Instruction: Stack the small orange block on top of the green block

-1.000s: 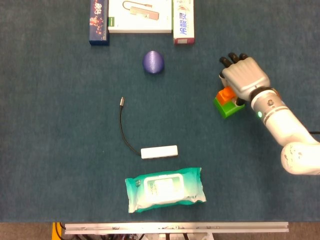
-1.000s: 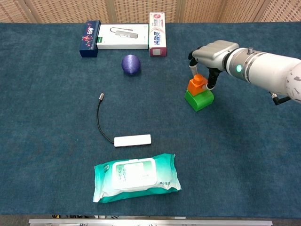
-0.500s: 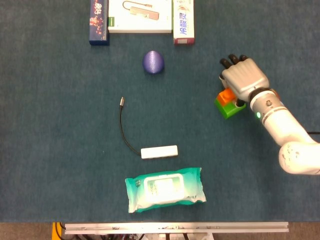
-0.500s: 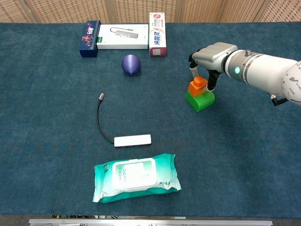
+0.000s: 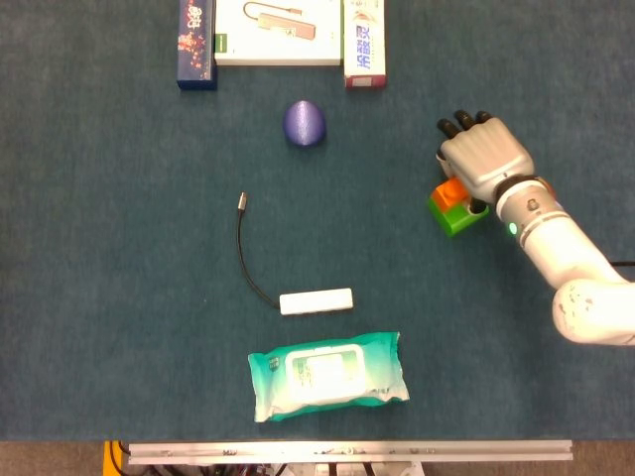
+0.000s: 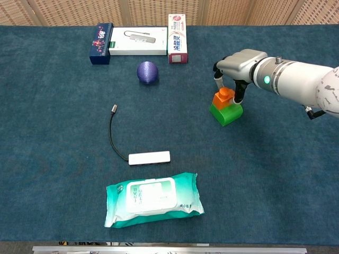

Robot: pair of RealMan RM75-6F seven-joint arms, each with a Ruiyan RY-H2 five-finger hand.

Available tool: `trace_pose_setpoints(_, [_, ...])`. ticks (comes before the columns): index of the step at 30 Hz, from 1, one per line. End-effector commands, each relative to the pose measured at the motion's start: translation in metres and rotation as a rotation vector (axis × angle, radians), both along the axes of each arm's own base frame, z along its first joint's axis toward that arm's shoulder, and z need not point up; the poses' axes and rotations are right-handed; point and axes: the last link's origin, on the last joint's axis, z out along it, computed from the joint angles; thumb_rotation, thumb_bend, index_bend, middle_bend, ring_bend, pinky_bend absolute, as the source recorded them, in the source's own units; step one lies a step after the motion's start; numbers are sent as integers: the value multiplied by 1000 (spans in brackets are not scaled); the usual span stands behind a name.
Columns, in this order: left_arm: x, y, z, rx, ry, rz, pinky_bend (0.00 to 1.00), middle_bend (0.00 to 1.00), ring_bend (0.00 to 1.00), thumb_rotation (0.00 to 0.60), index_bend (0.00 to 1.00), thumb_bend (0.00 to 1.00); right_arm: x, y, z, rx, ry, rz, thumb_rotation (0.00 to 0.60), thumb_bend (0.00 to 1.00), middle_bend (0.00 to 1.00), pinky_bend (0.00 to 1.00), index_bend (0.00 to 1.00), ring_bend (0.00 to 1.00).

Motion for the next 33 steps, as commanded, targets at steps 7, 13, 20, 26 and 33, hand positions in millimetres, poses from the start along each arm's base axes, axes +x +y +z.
trace_pose_setpoints(7, [1,-1,0,0,-3,-10,387,444,306,600,587,110,-3,1,8,2,4,4,600,257,119,147,176,7])
trace_pose_setpoints(13, [2,-2,-1,-1,-4,-17,387,444,306,600,585,110,-4,4,17,-6,-14,9,600,232,119,147,81,6])
trace_pose_setpoints(20, [3,-2,-1,-12,-23,-35,387,443,306,600,584,110,-13,16,52,-122,-76,19,600,227,119,147,69,6])
trace_pose_setpoints(26, [5,0,-1,4,-36,-75,390,443,307,600,582,110,-41,44,93,-246,-194,7,600,199,127,147,82,6])
trace_pose_setpoints(33, [5,3,-7,-2,-30,-91,399,448,310,600,582,110,-77,87,128,-342,-216,38,600,198,141,147,141,6])
